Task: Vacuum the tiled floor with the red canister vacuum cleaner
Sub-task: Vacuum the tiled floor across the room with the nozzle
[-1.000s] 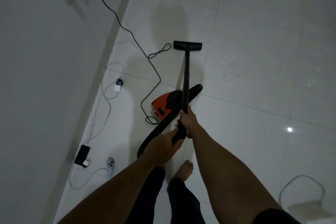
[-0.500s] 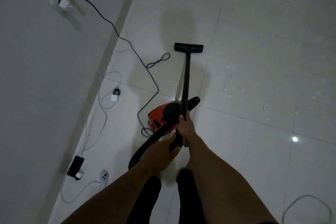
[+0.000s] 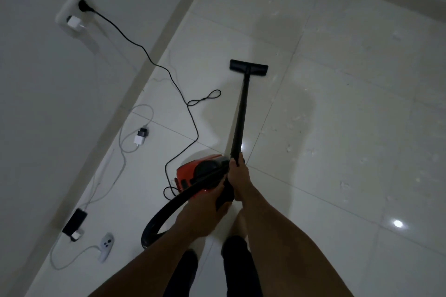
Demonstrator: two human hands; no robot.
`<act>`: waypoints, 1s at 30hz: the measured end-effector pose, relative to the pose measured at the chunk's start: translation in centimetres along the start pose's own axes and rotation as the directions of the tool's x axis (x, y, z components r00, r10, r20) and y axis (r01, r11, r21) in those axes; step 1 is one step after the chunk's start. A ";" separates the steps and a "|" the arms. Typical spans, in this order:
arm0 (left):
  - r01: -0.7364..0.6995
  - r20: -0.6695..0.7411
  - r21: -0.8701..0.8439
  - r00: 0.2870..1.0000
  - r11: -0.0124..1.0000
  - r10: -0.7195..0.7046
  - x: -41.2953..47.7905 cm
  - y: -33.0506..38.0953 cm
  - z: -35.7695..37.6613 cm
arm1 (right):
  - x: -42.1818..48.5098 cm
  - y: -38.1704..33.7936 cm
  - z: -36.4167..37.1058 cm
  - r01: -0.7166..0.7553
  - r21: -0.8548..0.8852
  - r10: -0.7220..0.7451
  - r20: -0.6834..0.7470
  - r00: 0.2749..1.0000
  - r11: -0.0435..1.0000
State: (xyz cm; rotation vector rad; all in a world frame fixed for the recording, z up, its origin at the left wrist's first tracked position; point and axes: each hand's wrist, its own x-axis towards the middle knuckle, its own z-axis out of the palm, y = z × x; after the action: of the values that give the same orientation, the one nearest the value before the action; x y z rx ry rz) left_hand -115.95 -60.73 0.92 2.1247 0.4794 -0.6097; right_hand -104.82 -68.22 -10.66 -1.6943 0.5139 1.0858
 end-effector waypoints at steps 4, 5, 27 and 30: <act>0.042 0.011 -0.016 0.999 0.999 -0.042 3.1 2.3 0.1 | 2.5 -2.9 -1.2 0.037 -0.113 -0.033 0.041 0.999 0.993; 0.064 0.014 -0.045 0.998 0.997 -0.063 3.8 2.7 -0.1 | 2.8 -3.7 -1.2 0.037 -0.115 -0.033 0.036 0.999 0.993; 0.059 0.040 0.092 0.997 0.994 -0.063 28.9 11.3 -15.5 | 19.3 -28.9 -4.8 -0.037 0.109 0.042 -0.050 0.998 0.993; 0.060 0.069 0.106 0.995 0.993 -0.068 32.3 12.9 -17.2 | 21.3 -32.2 -6.2 -0.035 0.102 0.040 -0.050 0.998 0.994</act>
State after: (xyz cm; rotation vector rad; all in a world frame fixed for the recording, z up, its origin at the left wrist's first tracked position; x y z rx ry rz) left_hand -78.61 -50.08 -0.71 2.1829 0.4866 -0.7604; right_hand -67.17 -57.76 -11.50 -1.6332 0.6260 1.0276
